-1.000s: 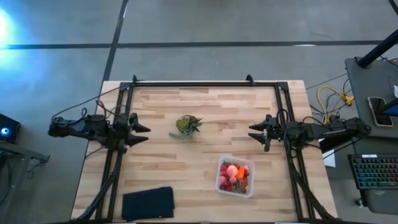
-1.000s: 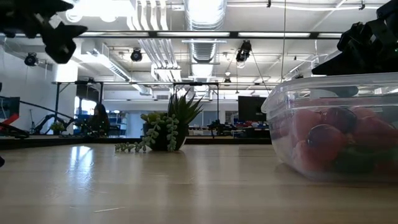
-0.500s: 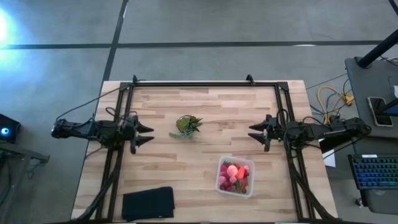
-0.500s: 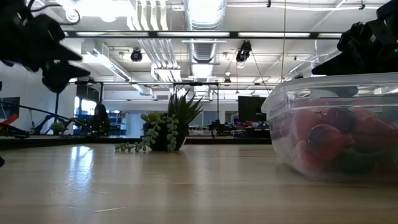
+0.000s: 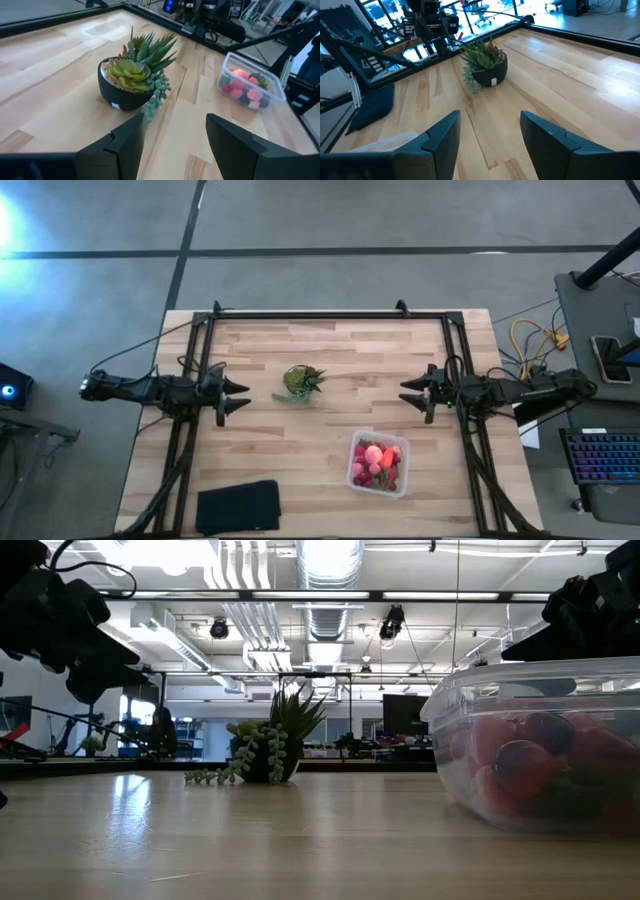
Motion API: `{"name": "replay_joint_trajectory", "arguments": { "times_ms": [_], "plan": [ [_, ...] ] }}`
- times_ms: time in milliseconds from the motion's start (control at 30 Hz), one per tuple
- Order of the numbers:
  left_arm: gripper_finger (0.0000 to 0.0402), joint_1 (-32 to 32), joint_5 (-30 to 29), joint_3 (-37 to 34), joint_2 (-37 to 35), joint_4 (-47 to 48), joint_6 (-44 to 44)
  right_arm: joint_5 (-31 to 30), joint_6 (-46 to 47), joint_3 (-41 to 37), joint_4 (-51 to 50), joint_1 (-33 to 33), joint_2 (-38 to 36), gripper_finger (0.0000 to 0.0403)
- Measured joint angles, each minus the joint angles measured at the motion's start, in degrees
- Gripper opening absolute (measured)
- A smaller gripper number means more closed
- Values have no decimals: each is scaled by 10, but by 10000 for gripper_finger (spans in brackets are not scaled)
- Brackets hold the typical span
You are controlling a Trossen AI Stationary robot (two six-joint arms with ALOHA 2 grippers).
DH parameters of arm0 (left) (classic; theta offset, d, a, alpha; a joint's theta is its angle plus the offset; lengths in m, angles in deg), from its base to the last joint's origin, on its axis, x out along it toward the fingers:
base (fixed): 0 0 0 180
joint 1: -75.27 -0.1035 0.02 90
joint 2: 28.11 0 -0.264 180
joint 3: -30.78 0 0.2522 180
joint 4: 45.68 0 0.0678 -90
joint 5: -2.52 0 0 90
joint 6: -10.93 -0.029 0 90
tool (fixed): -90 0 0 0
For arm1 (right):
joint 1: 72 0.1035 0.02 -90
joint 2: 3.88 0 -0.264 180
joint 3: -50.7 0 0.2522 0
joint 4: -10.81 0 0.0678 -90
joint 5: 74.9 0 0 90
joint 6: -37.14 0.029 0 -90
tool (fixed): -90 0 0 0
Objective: Pick and placing Produce into tupperware
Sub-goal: Return to Home Position
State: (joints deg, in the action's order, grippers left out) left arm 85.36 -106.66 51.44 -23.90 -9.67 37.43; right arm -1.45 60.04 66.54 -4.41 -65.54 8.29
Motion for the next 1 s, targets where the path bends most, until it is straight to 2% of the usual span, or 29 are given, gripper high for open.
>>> {"name": "replay_joint_trajectory", "arguments": {
  "times_ms": [1000],
  "plan": [
    [196,0,-1,-1,68,-7,1,0,0,0,0,0,0,199]
  ]
}}
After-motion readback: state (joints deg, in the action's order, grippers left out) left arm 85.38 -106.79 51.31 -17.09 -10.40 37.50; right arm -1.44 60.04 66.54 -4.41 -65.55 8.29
